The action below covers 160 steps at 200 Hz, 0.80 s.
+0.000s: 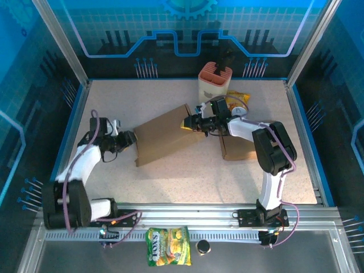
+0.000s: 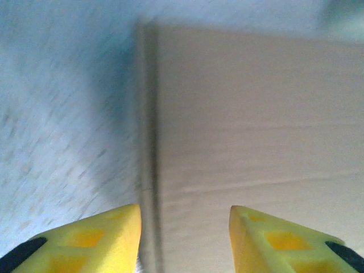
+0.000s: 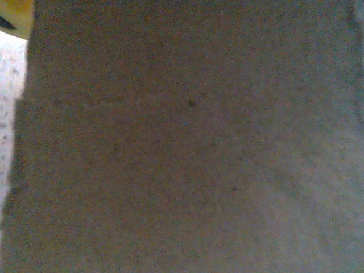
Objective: Fold the paper box
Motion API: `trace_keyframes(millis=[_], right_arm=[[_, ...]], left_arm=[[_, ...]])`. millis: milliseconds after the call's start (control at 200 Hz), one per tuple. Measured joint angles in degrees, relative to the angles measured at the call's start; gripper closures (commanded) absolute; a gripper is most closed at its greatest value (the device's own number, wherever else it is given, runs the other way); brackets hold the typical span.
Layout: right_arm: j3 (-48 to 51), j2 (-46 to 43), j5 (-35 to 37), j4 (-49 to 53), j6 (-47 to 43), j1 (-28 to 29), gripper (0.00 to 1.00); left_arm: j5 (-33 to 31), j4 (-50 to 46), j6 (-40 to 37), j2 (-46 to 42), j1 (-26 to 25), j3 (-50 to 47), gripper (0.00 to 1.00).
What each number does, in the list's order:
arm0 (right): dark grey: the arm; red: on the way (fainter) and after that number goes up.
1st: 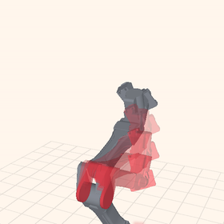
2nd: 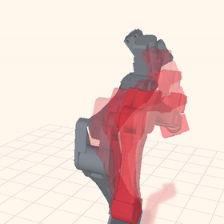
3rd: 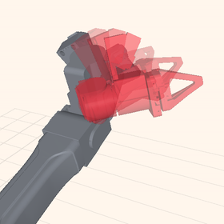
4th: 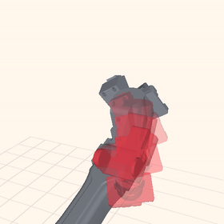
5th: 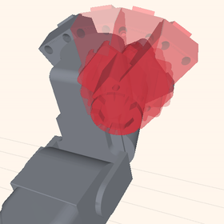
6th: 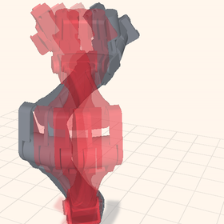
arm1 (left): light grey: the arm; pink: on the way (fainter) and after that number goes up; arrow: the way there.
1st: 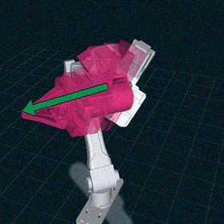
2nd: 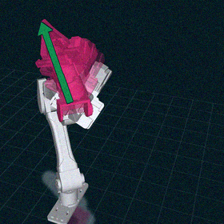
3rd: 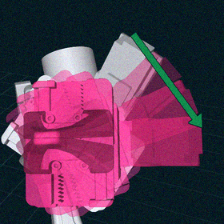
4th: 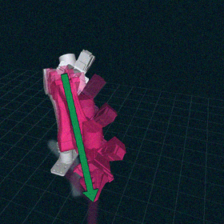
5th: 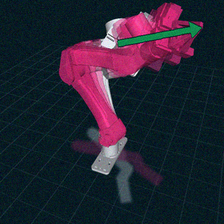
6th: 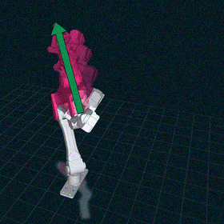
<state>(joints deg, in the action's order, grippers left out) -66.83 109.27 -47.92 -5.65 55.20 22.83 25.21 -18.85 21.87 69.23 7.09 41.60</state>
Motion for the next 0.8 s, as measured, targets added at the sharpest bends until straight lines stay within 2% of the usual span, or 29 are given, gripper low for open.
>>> trace_keyframes(millis=[45,90,200,265,340,425,475,520,650,800], right_arm=[[1.4,-1.5,0.7,-0.5,3.8,0.0,0.46],[2.9,-3.1,1.5,-0.5,7.7,0.0,0.46],[5.9,-7.3,3.1,1.3,16.2,0.0,0.46],[6.5,-9.9,4.2,4.0,20.7,0.0,0.46],[7.1,-13.0,5.3,8.0,25.0,-0.1,0.47],[8.0,-16.1,5.6,12.5,29.1,-0.5,0.47],[8.8,-17.6,5.3,14.3,31.2,-1.1,0.47],[9.5,-18.4,4.8,15.7,32.9,-1.6,0.47],[10.2,-19.4,2.8,19.7,36.0,-2.8,0.47],[12.2,-21.0,0.7,21.6,39.8,-3.0,0.47]], left_arm=[[0.2,2.1,-0.5,-3.0,-2.0,1.5,0.50],[-0.2,5.0,-1.4,-4.9,-5.2,3.2,0.43],[1.1,10.2,-5.5,-6.8,-14.2,7.9,0.43],[2.8,9.7,-8.8,-6.5,-17.8,11.8,0.42],[4.2,5.4,-15.0,-5.4,-21.1,18.3,0.42],[4.2,-3.7,-25.2,-4.0,-26.4,26.8,0.40],[3.9,-9.3,-32.0,-3.5,-30.3,30.7,0.31],[2.4,-14.2,-37.4,-3.5,-34.5,32.9,0.29],[-3.2,-26.2,-48.8,-3.4,-42.9,33.2,0.27],[-9.9,-33.6,-55.8,-2.2,-46.2,30.8,0.26]])
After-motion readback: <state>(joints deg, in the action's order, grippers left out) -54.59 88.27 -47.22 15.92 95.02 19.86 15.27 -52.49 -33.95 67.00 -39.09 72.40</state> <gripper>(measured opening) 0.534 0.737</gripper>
